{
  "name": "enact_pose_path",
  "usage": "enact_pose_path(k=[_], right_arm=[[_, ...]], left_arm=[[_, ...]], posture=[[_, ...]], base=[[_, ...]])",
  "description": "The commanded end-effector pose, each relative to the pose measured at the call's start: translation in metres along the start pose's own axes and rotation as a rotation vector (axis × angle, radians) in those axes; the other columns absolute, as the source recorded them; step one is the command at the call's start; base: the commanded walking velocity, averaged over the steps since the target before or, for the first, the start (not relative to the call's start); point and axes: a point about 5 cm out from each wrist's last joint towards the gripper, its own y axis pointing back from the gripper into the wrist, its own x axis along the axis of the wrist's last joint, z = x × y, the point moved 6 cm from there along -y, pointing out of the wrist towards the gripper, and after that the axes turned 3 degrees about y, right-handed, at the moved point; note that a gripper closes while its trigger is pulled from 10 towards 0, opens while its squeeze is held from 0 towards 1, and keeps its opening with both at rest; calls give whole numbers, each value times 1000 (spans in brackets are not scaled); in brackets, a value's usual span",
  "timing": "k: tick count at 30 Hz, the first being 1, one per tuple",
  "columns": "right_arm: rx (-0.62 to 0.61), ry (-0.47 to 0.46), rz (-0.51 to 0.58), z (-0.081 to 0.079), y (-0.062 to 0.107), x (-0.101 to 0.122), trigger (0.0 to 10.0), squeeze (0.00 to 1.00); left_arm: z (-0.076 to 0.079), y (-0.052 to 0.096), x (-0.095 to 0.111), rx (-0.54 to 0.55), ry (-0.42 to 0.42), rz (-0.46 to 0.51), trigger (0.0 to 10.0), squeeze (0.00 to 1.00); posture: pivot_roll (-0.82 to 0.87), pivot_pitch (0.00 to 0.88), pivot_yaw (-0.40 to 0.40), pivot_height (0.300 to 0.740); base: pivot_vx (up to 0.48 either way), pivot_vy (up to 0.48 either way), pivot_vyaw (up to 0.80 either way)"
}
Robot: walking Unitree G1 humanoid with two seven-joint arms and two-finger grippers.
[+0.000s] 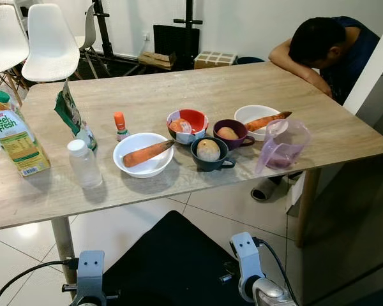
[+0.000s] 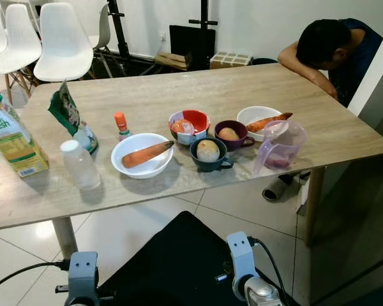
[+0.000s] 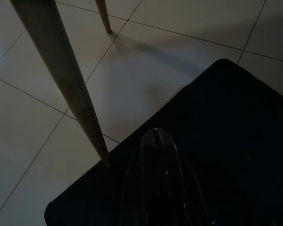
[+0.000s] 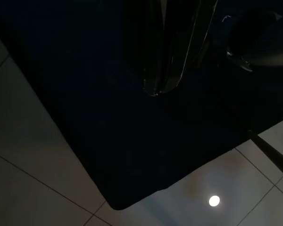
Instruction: Restocking fridge
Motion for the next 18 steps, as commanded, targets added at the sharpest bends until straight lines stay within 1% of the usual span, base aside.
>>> enact_pose_path(k=[1, 5, 12, 13, 18], right_arm=[[-8, -8, -4, 1, 0, 1, 10000, 0], [-10, -8, -3, 1, -1, 1, 10000, 0], [-8, -11, -3, -2, -1, 0, 10000, 0], [-5, -9, -8, -3, -1, -2, 10000, 0], [-4, -6, -16, -3, -1, -3, 10000, 0]], left_arm=[[-6, -1, 0, 3, -26, -7, 10000, 0], [-6, -1, 0, 0, -34, -11, 10000, 0], [-11, -1, -7, 0, -46, -45, 10000, 0], [-14, 0, -12, 3, -48, -74, 10000, 0], [-18, 1, -20, 2, -57, -121, 10000, 0]], posture=[[-123, 0, 26, 740], [-126, 0, 27, 740], [-130, 0, 25, 740], [-128, 0, 23, 740], [-127, 0, 24, 740]], base=[[0, 0, 0], [0, 0, 0], [0, 0, 0], [0, 0, 0], [0, 0, 0]])
